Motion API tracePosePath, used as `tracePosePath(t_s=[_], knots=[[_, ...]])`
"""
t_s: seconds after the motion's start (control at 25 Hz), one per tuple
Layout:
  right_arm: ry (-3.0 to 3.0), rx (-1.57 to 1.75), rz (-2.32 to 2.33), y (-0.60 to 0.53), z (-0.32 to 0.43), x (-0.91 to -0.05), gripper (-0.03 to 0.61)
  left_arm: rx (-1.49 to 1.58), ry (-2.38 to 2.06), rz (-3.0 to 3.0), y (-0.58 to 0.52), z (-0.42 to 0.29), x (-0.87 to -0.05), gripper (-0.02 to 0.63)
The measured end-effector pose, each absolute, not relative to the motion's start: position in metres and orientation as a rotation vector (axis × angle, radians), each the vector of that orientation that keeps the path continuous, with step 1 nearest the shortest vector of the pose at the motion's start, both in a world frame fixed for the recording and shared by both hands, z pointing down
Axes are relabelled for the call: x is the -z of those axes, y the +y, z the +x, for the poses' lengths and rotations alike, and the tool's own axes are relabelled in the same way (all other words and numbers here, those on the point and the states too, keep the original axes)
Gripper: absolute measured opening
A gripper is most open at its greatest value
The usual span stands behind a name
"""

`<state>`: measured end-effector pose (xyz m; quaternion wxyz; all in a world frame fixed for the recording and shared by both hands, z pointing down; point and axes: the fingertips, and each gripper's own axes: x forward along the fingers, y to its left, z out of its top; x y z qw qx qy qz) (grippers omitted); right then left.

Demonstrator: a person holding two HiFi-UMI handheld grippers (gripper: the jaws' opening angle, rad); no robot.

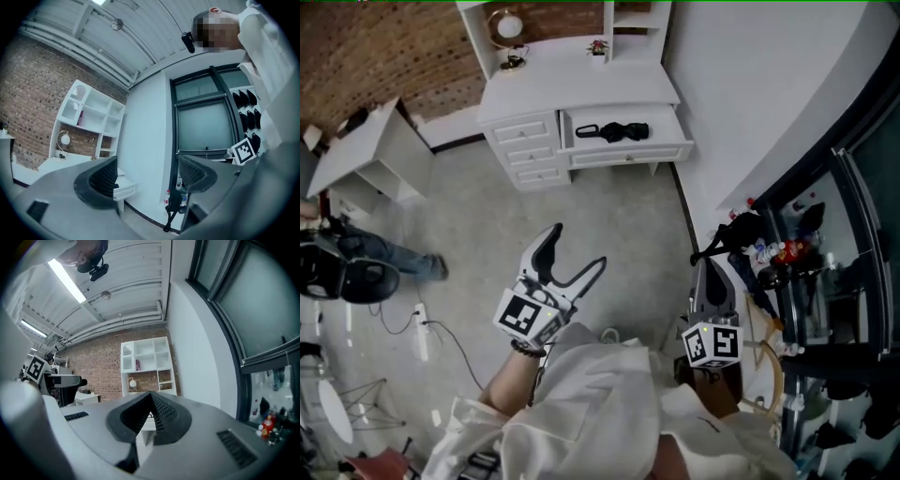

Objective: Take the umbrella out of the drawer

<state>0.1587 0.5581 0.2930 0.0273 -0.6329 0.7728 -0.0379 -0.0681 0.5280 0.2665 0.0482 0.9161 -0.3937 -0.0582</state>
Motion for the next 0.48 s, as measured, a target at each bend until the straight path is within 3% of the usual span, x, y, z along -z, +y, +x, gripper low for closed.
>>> tracePosePath(t_s=[0.48], knots=[[2.390, 0.145, -1.993, 0.476, 0.167, -0.309, 0.017, 0.221, -1.172, 2.768, 0.435, -0.064, -0.280, 0.394]])
